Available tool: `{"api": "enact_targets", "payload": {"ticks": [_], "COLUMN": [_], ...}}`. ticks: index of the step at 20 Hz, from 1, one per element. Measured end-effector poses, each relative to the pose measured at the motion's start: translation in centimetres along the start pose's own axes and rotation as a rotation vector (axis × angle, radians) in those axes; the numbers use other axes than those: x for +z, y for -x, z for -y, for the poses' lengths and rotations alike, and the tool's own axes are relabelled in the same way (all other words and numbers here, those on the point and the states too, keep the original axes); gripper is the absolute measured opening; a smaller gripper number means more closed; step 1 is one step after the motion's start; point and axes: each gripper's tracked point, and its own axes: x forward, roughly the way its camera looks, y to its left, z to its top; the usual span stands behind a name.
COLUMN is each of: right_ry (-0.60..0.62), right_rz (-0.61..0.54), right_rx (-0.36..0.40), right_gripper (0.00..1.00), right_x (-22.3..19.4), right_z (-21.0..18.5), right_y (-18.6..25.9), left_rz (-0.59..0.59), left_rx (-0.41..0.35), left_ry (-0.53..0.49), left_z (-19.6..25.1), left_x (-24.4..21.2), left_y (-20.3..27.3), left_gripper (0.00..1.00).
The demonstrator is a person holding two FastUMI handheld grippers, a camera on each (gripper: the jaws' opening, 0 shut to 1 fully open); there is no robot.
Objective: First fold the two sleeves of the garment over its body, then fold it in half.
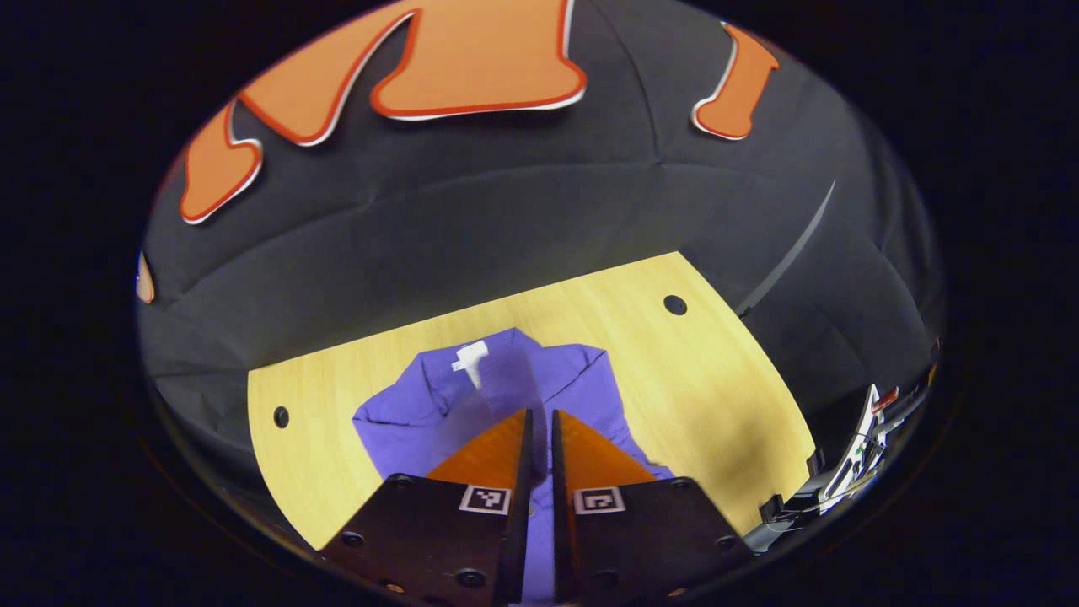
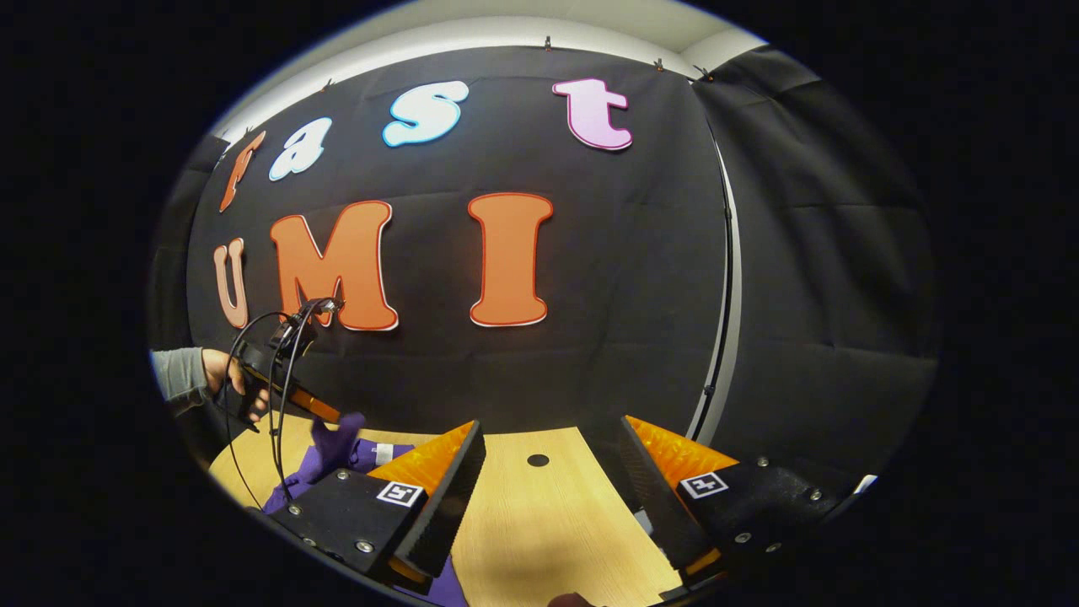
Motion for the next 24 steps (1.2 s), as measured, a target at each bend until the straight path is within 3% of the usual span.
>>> {"api": "enact_targets", "payload": {"ticks": [1, 4, 5, 9, 18, 22, 23, 24], "right_ry": [-0.001, -0.001, -0.001, 0.002, 0.033, 0.067, 0.079, 0.092], "right_rz": [-0.009, -0.029, -0.036, -0.063, -0.178, -0.266, -0.294, -0.325], "right_rx": [0.001, 0.011, 0.020, 0.063, 0.155, 0.175, 0.182, 0.186], "right_gripper": [0.95, 0.95, 0.95, 0.95, 0.95, 0.95, 0.95, 0.95], "right_x": [-0.4, -1.3, -1.6, -2.5, -6.8, -10.3, -11.4, -12.5], "right_z": [-0.1, -0.4, -0.7, -3.4, -10.3, -12.7, -13.2, -13.6], "right_y": [-0.2, -0.7, -0.9, -1.7, -2.6, -2.4, -2.3, -2.1], "left_rz": [0.010, 0.047, 0.067, 0.165, 0.229, 0.219, 0.210, 0.199], "left_rx": [-0.014, -0.024, -0.012, 0.100, 0.248, 0.284, 0.295, 0.307], "left_ry": [0.000, -0.011, -0.024, -0.057, 0.059, 0.111, 0.118, 0.124], "left_z": [0.7, 1.1, 0.6, -3.4, -11.3, -13.3, -13.7, -14.0], "left_x": [-0.1, -0.5, -0.9, -2.0, -9.9, -14.8, -16.3, -17.7], "left_y": [0.1, 1.3, 2.0, 5.7, 13.9, 15.1, 15.1, 15.2], "left_gripper": [0.29, 0.48, 0.63, 0.83, 0.83, 0.85, 0.94, 0.97]}}
